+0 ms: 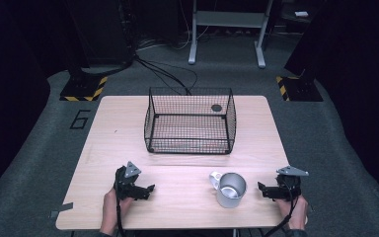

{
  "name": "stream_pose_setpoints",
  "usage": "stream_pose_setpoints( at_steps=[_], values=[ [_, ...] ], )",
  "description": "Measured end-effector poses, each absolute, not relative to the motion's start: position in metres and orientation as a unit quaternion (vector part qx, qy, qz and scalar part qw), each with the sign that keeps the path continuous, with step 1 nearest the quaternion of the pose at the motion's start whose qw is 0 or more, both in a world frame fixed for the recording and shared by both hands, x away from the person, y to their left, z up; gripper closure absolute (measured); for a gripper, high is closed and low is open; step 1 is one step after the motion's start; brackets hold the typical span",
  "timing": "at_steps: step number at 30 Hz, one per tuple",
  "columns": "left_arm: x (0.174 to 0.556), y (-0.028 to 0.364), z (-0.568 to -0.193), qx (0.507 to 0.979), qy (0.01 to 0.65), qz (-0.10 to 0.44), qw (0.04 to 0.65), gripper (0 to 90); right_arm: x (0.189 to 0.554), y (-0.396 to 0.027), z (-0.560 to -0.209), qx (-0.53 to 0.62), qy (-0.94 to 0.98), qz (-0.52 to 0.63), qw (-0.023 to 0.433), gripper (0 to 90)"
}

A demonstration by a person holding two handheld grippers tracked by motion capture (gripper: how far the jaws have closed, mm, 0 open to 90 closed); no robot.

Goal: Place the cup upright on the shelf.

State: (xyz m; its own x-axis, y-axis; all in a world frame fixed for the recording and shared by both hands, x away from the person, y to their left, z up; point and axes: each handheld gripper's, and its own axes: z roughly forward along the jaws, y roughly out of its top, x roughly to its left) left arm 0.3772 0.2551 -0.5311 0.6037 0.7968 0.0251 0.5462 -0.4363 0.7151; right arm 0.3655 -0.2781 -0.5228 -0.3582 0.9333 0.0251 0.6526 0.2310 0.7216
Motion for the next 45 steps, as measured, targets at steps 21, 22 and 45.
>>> stream_pose_setpoints(
  at_steps=[21, 22, 45],
  values=[
    [0.377, 0.255, -0.531, 0.827, 0.407, 0.183, 0.343, 0.2, 0.337, -0.265, -0.453, 0.489, 0.739, 0.409, 0.219, 0.0],
    [0.377, 0.255, -0.531, 0.827, 0.406, 0.183, 0.343, 0.2, 0.336, -0.263, -0.450, 0.485, 0.741, 0.411, 0.216, 0.0],
    [0.377, 0.255, -0.531, 0.827, 0.407, 0.183, 0.343, 0.2, 0.322, -0.198, -0.435, 0.385, 0.794, 0.442, 0.163, 0.0]
  ],
)
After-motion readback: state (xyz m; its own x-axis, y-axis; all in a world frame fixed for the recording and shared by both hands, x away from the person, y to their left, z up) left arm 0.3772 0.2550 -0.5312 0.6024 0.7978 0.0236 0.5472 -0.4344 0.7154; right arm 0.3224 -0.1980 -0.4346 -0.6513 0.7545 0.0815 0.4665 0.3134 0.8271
